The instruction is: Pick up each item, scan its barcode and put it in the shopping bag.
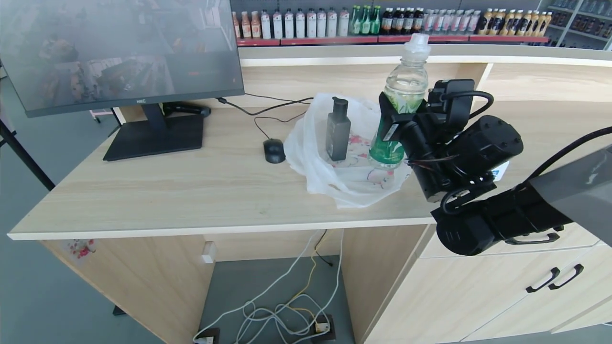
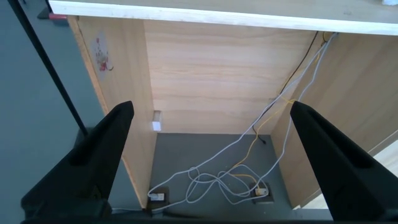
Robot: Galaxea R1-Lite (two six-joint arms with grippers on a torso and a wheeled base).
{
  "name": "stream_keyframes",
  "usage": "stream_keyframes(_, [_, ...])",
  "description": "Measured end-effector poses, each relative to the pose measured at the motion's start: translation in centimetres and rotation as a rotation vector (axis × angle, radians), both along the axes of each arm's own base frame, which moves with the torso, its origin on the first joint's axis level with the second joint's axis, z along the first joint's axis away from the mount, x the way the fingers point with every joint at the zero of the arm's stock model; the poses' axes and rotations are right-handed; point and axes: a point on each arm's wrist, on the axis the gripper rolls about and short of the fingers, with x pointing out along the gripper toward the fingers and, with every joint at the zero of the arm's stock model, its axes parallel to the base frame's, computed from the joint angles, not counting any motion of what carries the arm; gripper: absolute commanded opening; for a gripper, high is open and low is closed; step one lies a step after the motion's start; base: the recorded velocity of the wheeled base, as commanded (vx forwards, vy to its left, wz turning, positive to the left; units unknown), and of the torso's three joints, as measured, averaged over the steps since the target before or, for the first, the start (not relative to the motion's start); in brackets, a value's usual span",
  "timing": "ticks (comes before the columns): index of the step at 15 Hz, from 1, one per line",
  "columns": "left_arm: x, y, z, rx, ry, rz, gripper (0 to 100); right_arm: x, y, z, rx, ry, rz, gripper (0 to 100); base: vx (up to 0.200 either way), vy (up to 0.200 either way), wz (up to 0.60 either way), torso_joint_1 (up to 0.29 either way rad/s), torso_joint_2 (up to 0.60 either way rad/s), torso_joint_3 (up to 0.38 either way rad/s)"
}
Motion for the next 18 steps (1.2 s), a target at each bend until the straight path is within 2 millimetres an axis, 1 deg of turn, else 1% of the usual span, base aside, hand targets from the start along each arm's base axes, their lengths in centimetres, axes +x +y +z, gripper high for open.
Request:
stream_keyframes(5, [0.0, 0.0, 0.0, 0.0, 0.0, 0.0, 100, 1.4, 1.0, -0.3, 0.002, 0.044, 0.02, 0, 0.0, 0.0, 0.0, 0.0, 0.0, 0.0])
stream_keyframes(7, [0.0, 0.0, 0.0, 0.0, 0.0, 0.0, 100, 2.1, 1.0, -0.1, 0.001, 0.056, 0.011, 0, 0.0, 0.0, 0.0, 0.0, 0.0, 0.0])
stream_keyframes(11, [0.0, 0.0, 0.0, 0.0, 0.0, 0.0, 100, 3.3, 1.6, 0.5, -0.004, 0.064, 0.015, 0, 0.0, 0.0, 0.0, 0.0, 0.0, 0.0])
stream_keyframes(15, [0.0, 0.0, 0.0, 0.0, 0.0, 0.0, 100, 4.5, 1.9, -0.3, -0.017, 0.094, 0.01, 0, 0.0, 0.0, 0.0, 0.0, 0.0, 0.0])
stream_keyframes(18, [0.0, 0.0, 0.0, 0.0, 0.0, 0.0, 100, 5.0, 1.8, -0.9, -0.017, 0.103, 0.005, 0, 0.0, 0.0, 0.0, 0.0, 0.0, 0.0])
